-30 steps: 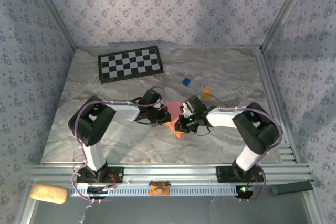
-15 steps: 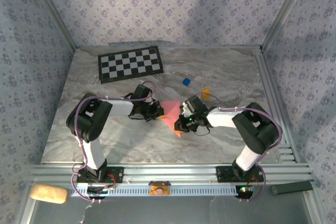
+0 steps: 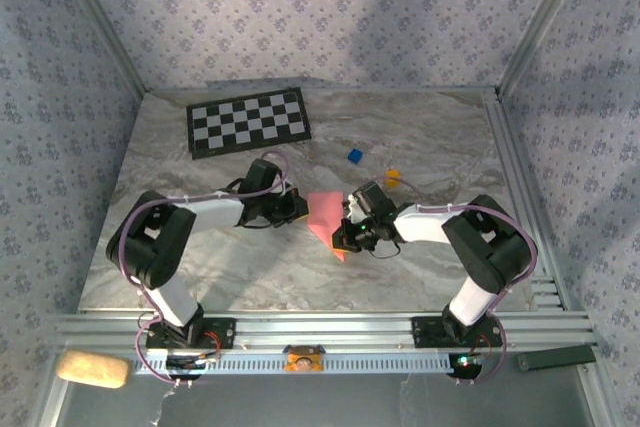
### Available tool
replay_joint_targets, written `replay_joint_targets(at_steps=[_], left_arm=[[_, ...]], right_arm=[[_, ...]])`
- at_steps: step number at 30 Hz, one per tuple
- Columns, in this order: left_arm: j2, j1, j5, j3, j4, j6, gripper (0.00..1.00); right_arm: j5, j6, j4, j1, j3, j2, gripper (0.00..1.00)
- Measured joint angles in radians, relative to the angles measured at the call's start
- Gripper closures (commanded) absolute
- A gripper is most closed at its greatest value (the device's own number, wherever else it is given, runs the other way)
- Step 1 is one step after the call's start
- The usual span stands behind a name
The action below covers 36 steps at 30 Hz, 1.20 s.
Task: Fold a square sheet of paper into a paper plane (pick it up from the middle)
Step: Third fold the triangle at the center of the table.
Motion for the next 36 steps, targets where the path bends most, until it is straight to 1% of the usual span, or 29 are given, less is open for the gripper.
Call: replay_joint_targets(at_steps=[5,7,13,19,28,36], left_arm=[[0.013,-0.070,0.004,0.000,0.025,-0.008,0.96],[0.035,-0.080,0.005,0.000,0.042,-0.011,0.97],[0.102,-0.055,0.006,-0.018,0.053,-0.011,0.98],[0.105,-0.046,0.009,-0.018,0.053,-0.003,1.00],[0.107,-0.040,0.020,-0.018,0.053,0.005,1.00],[0.107,-0.040,0.020,-0.016,0.050,0.005,1.00]], right_arm=[[-0.003,0.000,0.000,-0.001,0.000,0.001,0.99],[-0.003,0.000,0.000,-0.001,0.000,0.001,0.99],[-0.003,-0.003,0.000,-0.001,0.000,0.001,0.99],[-0.003,-0.003,-0.004,-0.002,0.002,-0.002,0.97],[0.005,-0.003,-0.098,0.010,0.088,-0.011,0.95],[-0.010,0.011,-0.083,0.038,0.185,0.116,0.94]])
